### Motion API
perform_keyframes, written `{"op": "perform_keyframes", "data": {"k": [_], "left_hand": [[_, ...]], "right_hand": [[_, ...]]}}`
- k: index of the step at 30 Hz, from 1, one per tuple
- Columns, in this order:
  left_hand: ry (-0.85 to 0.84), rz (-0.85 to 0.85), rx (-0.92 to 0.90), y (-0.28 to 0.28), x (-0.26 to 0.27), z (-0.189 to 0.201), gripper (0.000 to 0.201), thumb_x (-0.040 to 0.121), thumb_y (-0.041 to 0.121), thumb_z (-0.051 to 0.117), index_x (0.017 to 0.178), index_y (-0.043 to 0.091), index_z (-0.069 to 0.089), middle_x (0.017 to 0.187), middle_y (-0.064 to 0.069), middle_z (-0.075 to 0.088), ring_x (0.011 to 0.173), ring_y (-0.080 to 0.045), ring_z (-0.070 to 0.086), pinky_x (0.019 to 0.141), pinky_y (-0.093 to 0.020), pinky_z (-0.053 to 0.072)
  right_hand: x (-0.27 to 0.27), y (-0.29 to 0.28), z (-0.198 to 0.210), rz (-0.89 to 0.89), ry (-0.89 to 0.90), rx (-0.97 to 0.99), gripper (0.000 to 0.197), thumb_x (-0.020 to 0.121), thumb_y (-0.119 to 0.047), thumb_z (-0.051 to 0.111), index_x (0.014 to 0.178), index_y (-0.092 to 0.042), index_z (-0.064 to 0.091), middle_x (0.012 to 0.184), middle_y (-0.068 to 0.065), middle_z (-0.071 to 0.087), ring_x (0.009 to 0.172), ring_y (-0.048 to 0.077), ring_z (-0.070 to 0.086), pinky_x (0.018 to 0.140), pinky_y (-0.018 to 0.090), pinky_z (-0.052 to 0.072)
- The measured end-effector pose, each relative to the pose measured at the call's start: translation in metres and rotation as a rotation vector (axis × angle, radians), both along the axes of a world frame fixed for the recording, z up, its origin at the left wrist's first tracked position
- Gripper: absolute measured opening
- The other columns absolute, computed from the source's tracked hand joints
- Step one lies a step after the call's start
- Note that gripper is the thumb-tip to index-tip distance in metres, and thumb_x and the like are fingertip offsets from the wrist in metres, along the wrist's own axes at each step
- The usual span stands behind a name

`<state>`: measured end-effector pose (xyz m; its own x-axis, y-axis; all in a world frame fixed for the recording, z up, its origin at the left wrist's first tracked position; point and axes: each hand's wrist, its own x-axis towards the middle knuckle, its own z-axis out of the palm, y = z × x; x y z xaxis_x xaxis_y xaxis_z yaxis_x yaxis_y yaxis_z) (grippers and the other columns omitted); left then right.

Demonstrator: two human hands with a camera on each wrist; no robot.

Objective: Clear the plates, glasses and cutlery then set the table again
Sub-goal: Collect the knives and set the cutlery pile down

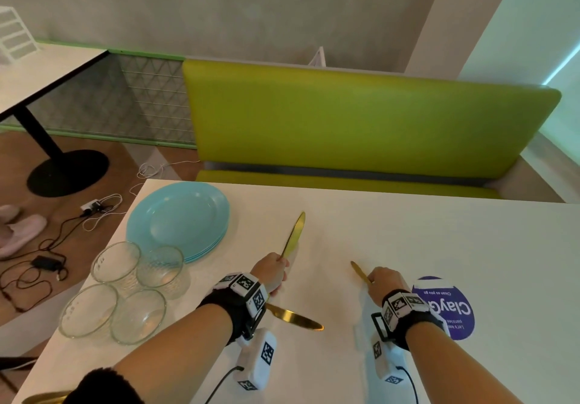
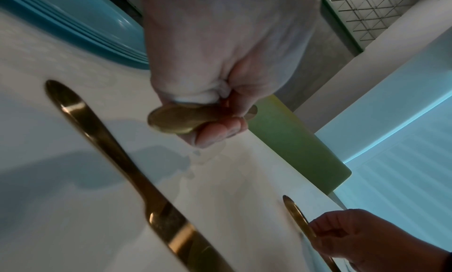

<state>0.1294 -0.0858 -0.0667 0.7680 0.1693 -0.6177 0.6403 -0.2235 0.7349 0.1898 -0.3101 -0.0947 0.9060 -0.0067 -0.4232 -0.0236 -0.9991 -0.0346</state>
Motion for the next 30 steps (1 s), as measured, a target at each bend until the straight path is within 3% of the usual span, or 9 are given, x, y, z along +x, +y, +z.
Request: {"op": "perform_keyframes", "data": {"k": [7,8,10,11,13,18,20,23,30], "left_hand": [[0.073,0.182,-0.152,0.012,-0.003,0.012,0.021,0.095,0.005,0.027,0.088,0.011,0.047,0.067,-0.005,0.047,0.049,-0.015,0.038,0.044,-0.021,0.031],[0.072,0.203,-0.166,0.013,-0.004,0.016,0.022,0.094,0.005,0.027,0.086,0.011,0.046,0.066,-0.006,0.047,0.05,-0.015,0.039,0.045,-0.021,0.032],[0.056,0.22,-0.177,0.015,-0.004,0.022,0.022,0.094,0.005,0.027,0.087,0.01,0.047,0.066,-0.007,0.049,0.051,-0.016,0.041,0.046,-0.023,0.034],[0.045,0.229,-0.181,0.017,-0.006,0.024,0.022,0.094,0.005,0.027,0.087,0.009,0.047,0.066,-0.007,0.05,0.052,-0.017,0.043,0.047,-0.023,0.035],[0.031,0.228,-0.189,0.02,-0.008,0.028,0.021,0.095,0.005,0.028,0.093,0.006,0.049,0.068,-0.009,0.053,0.052,-0.018,0.048,0.047,-0.024,0.038],[0.05,0.176,-0.262,0.031,-0.019,0.037,0.023,0.095,0.0,0.032,0.102,-0.001,0.054,0.07,-0.016,0.057,0.056,-0.025,0.057,0.053,-0.028,0.048],[0.085,0.186,-0.325,0.033,-0.023,0.039,0.02,0.094,0.0,0.034,0.09,-0.001,0.053,0.072,-0.022,0.06,0.061,-0.03,0.063,0.059,-0.034,0.051],[0.093,0.164,-0.392,0.035,-0.028,0.042,0.02,0.092,-0.002,0.033,0.085,-0.002,0.053,0.066,-0.023,0.061,0.057,-0.031,0.063,0.058,-0.034,0.05],[0.063,0.075,-0.413,0.042,-0.037,0.047,0.028,0.089,-0.006,0.032,0.076,-0.004,0.056,0.048,-0.016,0.062,0.052,-0.027,0.061,0.062,-0.038,0.053]], "right_hand": [[-0.014,0.043,0.027,0.36,-0.207,0.029,0.026,0.094,-0.011,0.046,0.114,-0.017,0.061,0.111,0.003,0.064,0.112,0.022,0.049,0.09,0.029,0.044],[-0.019,0.054,0.035,0.453,-0.277,0.054,0.022,0.089,-0.012,0.056,0.106,-0.019,0.066,0.101,0.002,0.067,0.104,0.022,0.053,0.084,0.028,0.046],[-0.028,0.073,0.047,0.654,-0.395,0.071,0.026,0.055,-0.014,0.085,0.073,-0.028,0.072,0.066,-0.006,0.065,0.07,0.017,0.061,0.057,0.023,0.05],[-0.032,0.08,0.051,0.751,-0.418,0.059,0.034,0.038,-0.012,0.09,0.06,-0.03,0.071,0.053,-0.008,0.06,0.056,0.013,0.058,0.046,0.021,0.048],[-0.039,0.094,0.054,0.873,-0.413,0.061,0.04,0.029,-0.009,0.091,0.056,-0.031,0.07,0.049,-0.008,0.056,0.048,0.013,0.056,0.039,0.022,0.045],[-0.061,0.118,0.077,1.051,-0.364,0.154,0.042,0.05,0.011,0.079,0.078,-0.02,0.077,0.06,0.008,0.06,0.056,0.028,0.059,0.044,0.031,0.048],[-0.066,0.126,0.087,1.035,-0.315,0.192,0.042,0.066,0.016,0.067,0.095,-0.013,0.075,0.078,0.016,0.063,0.077,0.036,0.059,0.059,0.039,0.051],[-0.071,0.133,0.096,0.969,-0.153,0.093,0.036,0.091,0.004,0.045,0.119,-0.008,0.064,0.115,0.017,0.056,0.114,0.03,0.043,0.091,0.038,0.042],[-0.078,0.155,0.1,0.863,-0.049,0.05,0.024,0.092,-0.01,0.052,0.11,-0.005,0.067,0.114,0.013,0.062,0.114,0.028,0.046,0.095,0.034,0.041]]}}
